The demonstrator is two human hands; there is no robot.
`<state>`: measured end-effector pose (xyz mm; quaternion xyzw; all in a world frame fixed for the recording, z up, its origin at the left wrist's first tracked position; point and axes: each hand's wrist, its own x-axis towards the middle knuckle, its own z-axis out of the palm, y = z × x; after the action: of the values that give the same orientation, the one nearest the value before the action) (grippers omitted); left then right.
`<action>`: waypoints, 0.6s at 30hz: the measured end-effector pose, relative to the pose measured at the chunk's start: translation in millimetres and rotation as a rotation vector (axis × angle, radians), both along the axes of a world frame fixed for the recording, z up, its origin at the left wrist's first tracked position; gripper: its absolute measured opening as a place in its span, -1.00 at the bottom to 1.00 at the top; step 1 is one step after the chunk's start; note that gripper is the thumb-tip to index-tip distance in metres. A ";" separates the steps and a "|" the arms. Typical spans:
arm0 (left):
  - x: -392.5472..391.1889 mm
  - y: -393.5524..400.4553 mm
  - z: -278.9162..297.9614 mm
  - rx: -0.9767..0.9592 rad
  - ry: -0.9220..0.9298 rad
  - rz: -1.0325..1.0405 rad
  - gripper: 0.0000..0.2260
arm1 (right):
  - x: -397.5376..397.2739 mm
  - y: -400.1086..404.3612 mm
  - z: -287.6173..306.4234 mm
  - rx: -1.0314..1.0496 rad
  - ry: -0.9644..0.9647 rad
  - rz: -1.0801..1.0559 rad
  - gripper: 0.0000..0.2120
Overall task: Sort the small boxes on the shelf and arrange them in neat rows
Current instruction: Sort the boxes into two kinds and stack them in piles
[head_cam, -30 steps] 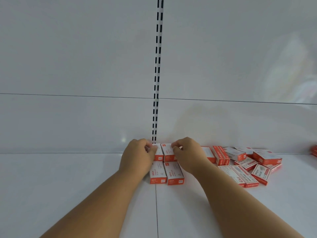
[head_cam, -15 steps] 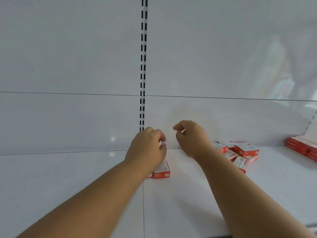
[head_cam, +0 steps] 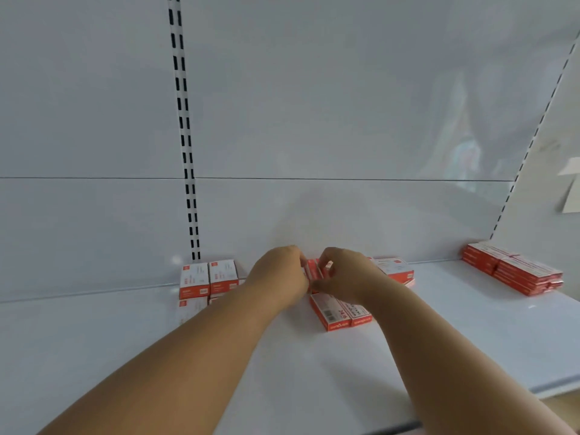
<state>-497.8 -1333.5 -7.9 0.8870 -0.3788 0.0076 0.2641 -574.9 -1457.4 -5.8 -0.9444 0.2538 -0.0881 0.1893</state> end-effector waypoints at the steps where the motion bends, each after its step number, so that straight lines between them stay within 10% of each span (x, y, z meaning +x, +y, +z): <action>1: -1.5 -5.4 -0.6 0.009 0.018 0.031 -0.76 | 0.2 0.1 -2.3 -0.004 -0.017 -0.002 -0.67; 18: -2.8 -11.3 -19.6 -0.889 0.937 0.050 -0.83 | 0.0 6.6 -21.5 0.253 -0.665 0.081 -0.78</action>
<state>-500.5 -1344.8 -27.6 0.6110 -0.1635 -0.2181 0.7432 -575.0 -1450.8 -27.3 -0.8425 0.1497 -0.3510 0.3802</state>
